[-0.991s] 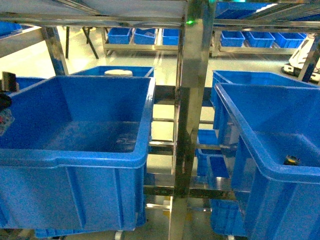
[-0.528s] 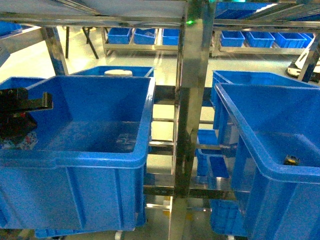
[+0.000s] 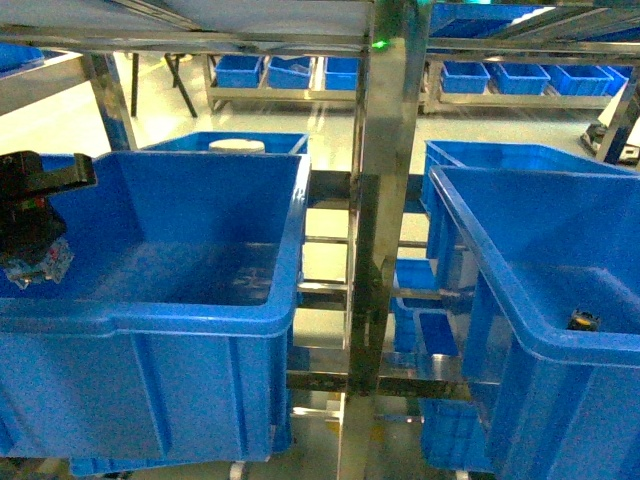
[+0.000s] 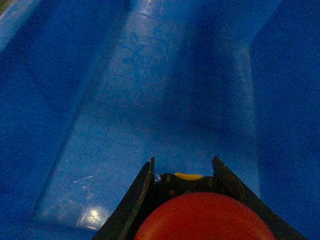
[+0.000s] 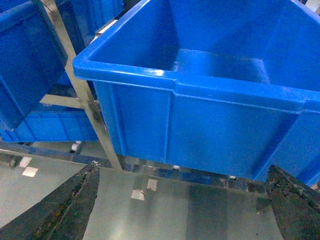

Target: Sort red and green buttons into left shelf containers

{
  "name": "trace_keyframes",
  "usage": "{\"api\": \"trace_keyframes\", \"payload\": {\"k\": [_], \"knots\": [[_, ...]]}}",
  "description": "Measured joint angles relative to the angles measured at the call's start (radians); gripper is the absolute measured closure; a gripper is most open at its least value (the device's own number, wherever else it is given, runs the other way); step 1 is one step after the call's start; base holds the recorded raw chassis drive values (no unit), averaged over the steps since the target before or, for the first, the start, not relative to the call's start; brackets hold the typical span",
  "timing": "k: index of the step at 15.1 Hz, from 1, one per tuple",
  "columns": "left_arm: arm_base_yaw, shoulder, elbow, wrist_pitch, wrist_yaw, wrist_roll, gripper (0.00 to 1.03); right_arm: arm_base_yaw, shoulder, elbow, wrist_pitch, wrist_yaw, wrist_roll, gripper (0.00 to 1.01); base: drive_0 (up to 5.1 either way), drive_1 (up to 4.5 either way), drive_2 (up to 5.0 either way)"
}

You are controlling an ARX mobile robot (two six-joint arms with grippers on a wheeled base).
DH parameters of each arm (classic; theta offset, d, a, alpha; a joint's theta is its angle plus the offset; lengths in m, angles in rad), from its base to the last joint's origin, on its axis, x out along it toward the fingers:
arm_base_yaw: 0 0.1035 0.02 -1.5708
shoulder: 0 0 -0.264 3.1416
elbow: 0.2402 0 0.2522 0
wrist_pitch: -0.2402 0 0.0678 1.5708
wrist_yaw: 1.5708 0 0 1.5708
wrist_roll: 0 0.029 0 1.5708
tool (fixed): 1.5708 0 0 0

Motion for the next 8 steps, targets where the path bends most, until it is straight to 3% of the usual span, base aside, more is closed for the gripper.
{"api": "trace_keyframes", "payload": {"k": [8], "knots": [[0.034,-0.033,-0.138,0.163,-0.019,-0.057,0.74,0.000,0.000,0.000,0.000,0.000,0.000,0.03,0.0,0.00,0.0]]}}
